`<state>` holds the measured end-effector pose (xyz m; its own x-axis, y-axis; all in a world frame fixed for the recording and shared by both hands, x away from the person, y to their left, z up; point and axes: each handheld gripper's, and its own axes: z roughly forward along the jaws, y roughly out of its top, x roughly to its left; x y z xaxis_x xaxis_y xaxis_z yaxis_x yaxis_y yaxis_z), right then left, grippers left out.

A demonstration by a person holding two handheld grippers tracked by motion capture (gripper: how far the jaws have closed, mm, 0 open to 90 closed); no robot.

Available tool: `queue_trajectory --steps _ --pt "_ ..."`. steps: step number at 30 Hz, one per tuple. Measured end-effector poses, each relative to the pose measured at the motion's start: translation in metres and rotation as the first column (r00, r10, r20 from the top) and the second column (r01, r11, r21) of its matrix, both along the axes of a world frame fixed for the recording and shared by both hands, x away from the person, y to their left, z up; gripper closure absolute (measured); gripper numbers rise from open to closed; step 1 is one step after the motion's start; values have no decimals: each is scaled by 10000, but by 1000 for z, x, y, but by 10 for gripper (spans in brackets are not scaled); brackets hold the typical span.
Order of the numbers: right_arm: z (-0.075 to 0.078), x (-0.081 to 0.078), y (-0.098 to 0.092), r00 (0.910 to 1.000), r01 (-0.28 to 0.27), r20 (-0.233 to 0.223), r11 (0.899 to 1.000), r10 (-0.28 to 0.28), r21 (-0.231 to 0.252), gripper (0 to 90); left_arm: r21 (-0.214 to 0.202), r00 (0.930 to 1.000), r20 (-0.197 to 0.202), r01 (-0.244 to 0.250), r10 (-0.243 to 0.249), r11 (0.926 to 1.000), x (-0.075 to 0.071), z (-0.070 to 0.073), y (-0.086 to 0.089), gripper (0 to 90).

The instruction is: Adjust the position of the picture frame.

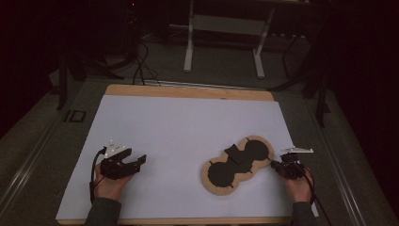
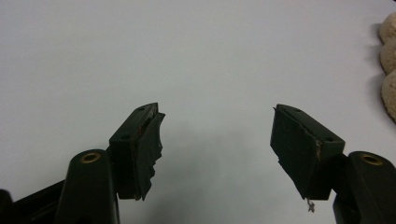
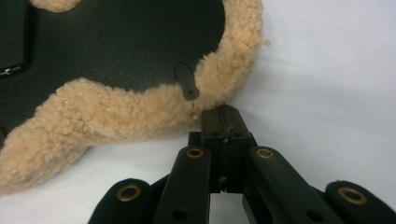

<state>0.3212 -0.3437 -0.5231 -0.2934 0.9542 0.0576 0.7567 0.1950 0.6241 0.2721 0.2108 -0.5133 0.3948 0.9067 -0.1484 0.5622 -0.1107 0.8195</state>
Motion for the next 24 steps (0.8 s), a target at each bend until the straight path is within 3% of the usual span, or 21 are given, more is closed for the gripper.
queue_trajectory --steps 4,12,17,24 --pt "0 2 4 9999 33 102 9999 -31 -149 899 74 10000 26 56 -56 10000 0 0 -2 313" --pt "1 1 3 10000 27 10 9998 -27 178 898 206 9999 -61 -79 81 9998 0 0 -1 296" --pt "3 -3 6 9992 -336 -188 9993 339 178 898 33 9999 -16 -143 143 9999 -1 0 1 316" --pt "2 -1 11 9994 -293 -209 9995 291 -107 898 -47 9999 27 -131 131 9999 -1 0 2 330"
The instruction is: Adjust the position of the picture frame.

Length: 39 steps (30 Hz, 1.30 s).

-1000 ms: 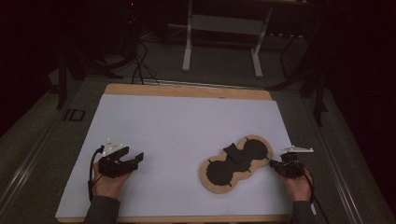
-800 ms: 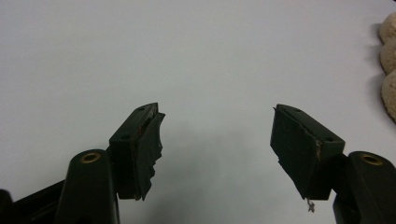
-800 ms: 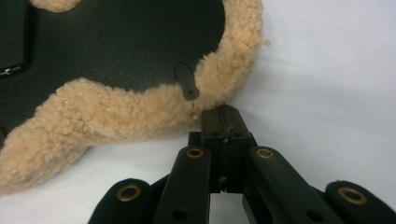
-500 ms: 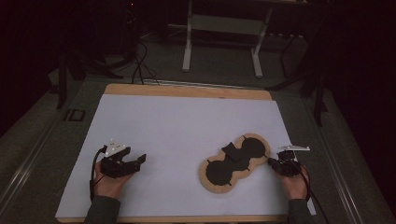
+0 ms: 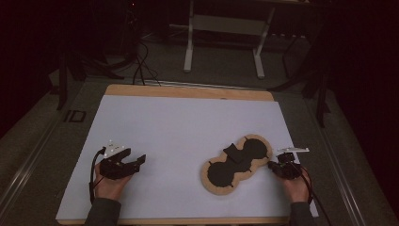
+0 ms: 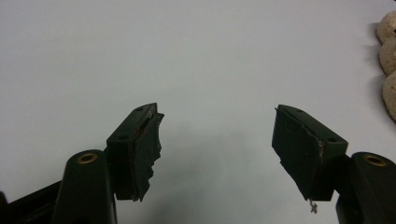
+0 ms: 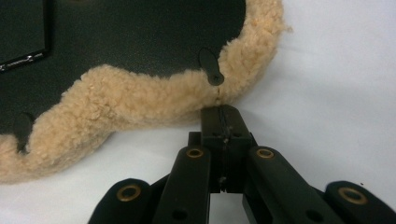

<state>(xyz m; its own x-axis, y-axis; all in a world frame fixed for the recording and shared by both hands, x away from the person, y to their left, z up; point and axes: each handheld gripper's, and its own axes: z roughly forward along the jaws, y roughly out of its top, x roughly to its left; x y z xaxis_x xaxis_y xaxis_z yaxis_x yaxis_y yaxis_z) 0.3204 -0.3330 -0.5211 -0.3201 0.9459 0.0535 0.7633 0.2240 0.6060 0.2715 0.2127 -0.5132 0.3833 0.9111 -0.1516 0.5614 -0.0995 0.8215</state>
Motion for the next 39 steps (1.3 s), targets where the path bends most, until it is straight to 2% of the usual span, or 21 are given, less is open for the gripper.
queue_trajectory --steps 8,11,20,26,30,34,37,39 --pt "-1 3 5 9998 177 135 9998 -175 -97 899 -45 9999 -9 150 -150 9999 0 0 -1 377" --pt "-2 7 9 9993 277 264 9995 -273 -157 899 148 9996 167 207 -209 9997 -2 1 -2 425" --pt "-3 10 15 9985 321 464 9988 -304 -365 899 101 9984 198 527 -529 9986 -3 1 -4 571" --pt "-4 15 21 9978 179 646 9987 -148 -486 899 192 9971 32 766 -767 9969 -3 0 -9 633" --pt "-4 19 23 9978 173 642 9994 -153 -309 899 177 9972 -99 738 -737 9971 -2 0 -10 694" --pt "-4 22 26 9982 45 598 9997 -31 -236 899 437 9966 -231 804 -794 9958 -1 -2 -16 723" --pt "-2 25 29 9985 -172 519 9998 166 115 899 561 9935 -478 1057 -1030 9928 0 -3 -19 811" --pt "-2 27 32 9984 -218 522 9998 217 2 899 677 9927 -591 1092 -1052 9917 1 -3 -22 838"
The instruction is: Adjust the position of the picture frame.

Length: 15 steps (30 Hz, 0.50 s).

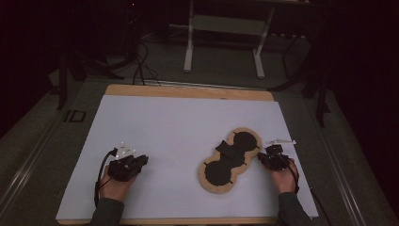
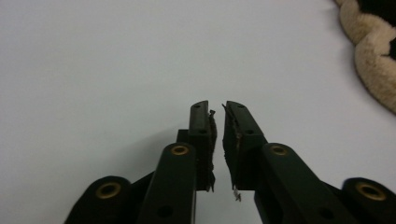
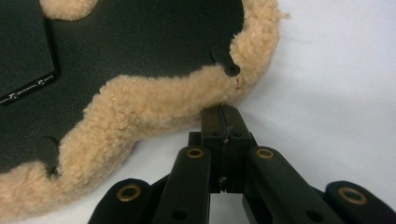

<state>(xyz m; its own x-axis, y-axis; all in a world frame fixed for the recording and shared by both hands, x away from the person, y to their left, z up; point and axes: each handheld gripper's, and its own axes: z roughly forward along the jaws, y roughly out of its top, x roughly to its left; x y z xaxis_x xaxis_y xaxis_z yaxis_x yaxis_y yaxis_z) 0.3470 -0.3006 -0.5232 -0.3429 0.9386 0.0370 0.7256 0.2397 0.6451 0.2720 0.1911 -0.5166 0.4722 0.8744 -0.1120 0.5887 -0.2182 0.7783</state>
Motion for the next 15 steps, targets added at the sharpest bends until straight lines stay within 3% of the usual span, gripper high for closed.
queue_trajectory --steps 7,10,15 --pt "0 2 5 9999 -127 -96 9999 128 73 899 105 10000 -35 87 -86 9999 0 0 -4 877" --pt "0 11 7 9996 -101 -272 9991 112 423 899 139 9998 -50 195 -194 9997 2 0 -8 878" --pt "0 16 13 9996 -53 -292 9991 65 420 899 253 9993 -44 364 -363 9990 3 -1 -13 887"
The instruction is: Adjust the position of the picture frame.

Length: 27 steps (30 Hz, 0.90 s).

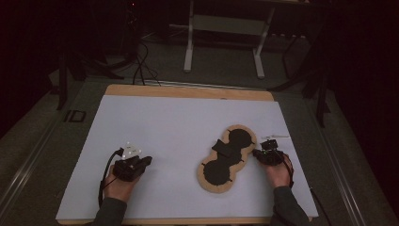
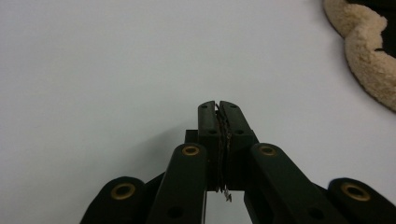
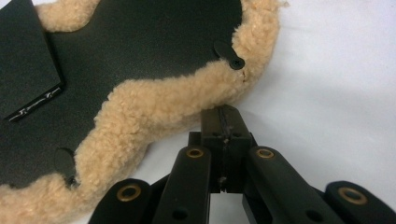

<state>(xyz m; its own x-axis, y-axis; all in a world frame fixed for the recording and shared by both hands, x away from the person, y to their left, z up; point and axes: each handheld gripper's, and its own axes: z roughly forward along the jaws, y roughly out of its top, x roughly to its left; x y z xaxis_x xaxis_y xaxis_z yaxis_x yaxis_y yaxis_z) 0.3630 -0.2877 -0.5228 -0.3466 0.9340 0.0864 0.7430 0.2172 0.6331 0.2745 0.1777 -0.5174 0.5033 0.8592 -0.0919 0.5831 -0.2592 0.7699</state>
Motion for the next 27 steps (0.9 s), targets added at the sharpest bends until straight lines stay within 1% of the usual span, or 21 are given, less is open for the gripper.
queue_trajectory --steps 5,10,11,12,13,14,17,20,21,22,24,27 --pt "1 6 7 9999 -85 -94 9998 83 -178 900 -56 9999 22 143 -143 9999 0 1 -4 887" --pt "2 10 14 9995 -275 -145 9995 273 -179 900 -100 9998 25 221 -221 9997 0 1 -6 894" --pt "3 12 19 9988 -444 -199 9989 440 -178 899 -47 9996 7 280 -280 9996 0 1 -9 896" --pt "3 12 19 9988 -444 -199 9989 440 -178 899 -47 9996 7 280 -280 9996 0 1 -9 897" --pt "3 13 26 9978 -638 -220 9975 632 -287 899 -16 9994 -10 347 -347 9994 0 0 -12 898" --pt "3 14 28 9971 -732 -214 9968 726 -324 900 -16 9994 -10 347 -347 9994 0 0 -12 898" --pt "3 15 36 9958 -890 -228 9951 881 -425 899 -12 9984 -50 558 -558 9984 0 -2 -20 898" --pt "3 15 37 9953 -942 -263 9950 933 -324 899 47 9975 -62 704 -704 9975 -1 -3 -24 898" --pt "4 15 39 9945 -1024 -260 9943 1016 -310 899 119 9964 -111 841 -840 9964 -2 -4 -30 898" --pt "4 15 39 9945 -1024 -260 9943 1016 -310 899 119 9964 -111 841 -840 9964 -2 -4 -30 899" --pt "4 15 41 9934 -1122 -266 9933 1115 -269 899 266 9941 -133 1081 -1078 9938 -3 -6 -38 898" --pt "5 15 42 9927 -1180 -284 9927 1173 -249 899 314 9928 -152 1188 -1184 9924 -4 -7 -42 898"
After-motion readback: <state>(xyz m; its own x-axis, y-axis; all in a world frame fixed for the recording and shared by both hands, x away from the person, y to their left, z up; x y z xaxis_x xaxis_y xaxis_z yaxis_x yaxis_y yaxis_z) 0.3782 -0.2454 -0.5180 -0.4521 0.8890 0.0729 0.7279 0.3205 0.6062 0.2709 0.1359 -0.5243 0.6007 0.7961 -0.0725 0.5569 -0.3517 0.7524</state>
